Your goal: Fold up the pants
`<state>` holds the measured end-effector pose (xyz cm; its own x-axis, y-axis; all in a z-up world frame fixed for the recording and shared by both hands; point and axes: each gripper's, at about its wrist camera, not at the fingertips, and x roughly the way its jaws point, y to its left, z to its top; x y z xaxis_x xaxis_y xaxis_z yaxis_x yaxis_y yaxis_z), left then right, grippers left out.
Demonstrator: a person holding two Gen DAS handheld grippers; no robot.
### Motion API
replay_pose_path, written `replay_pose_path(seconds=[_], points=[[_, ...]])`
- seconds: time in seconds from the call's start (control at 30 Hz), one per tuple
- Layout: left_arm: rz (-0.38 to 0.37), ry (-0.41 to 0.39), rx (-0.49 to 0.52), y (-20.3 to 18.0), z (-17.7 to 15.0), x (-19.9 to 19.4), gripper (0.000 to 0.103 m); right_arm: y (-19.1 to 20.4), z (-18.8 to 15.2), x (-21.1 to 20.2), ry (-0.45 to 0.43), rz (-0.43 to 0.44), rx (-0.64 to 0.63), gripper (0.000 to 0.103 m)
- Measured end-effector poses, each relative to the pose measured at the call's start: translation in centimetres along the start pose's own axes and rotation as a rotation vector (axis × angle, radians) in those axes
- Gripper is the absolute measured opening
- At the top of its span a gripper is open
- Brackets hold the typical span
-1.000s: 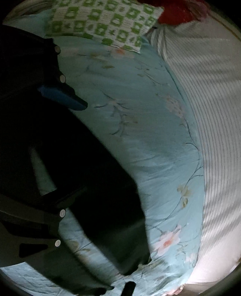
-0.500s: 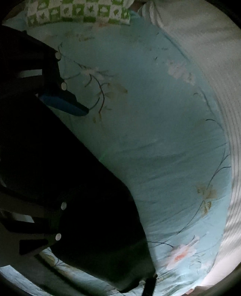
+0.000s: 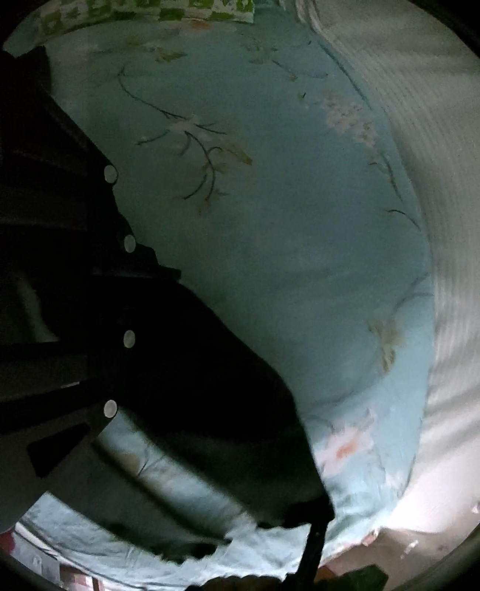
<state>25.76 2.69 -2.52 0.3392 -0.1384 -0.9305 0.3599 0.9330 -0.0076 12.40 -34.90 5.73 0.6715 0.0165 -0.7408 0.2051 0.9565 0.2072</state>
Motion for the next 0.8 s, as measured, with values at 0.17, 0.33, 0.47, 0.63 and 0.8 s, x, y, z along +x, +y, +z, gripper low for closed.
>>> replay_pose_path(seconds=[0.17,0.33,0.47,0.63,0.8], points=[[-0.041,-0.037,-0.001,-1.7,-2.8,-3.9,0.008,0.6,-0.3,-2.9,-0.022,-0.014,-0.11,0.008],[-0.07,-0.04,-0.002,-5.0,-5.8,-5.8,0.008,0.9,-2.3,-5.5,-0.018,-0.038,-0.234,0.008],[-0.059,-0.042,0.02,-8.7,-8.9,-6.5,0.008,0.9,-4.5,-6.8,0.003,-0.062,-0.291,0.007],[-0.071,-0.034,0.029,-10.5,-12.4,-7.7,0.008,1.1,-8.0,-8.1,0.018,-0.101,-0.351,0.007],[-0.064,-0.034,0.072,-12.4,-14.8,-7.9,0.008,1.1,-11.1,-8.8,0.05,-0.143,-0.381,0.007]])
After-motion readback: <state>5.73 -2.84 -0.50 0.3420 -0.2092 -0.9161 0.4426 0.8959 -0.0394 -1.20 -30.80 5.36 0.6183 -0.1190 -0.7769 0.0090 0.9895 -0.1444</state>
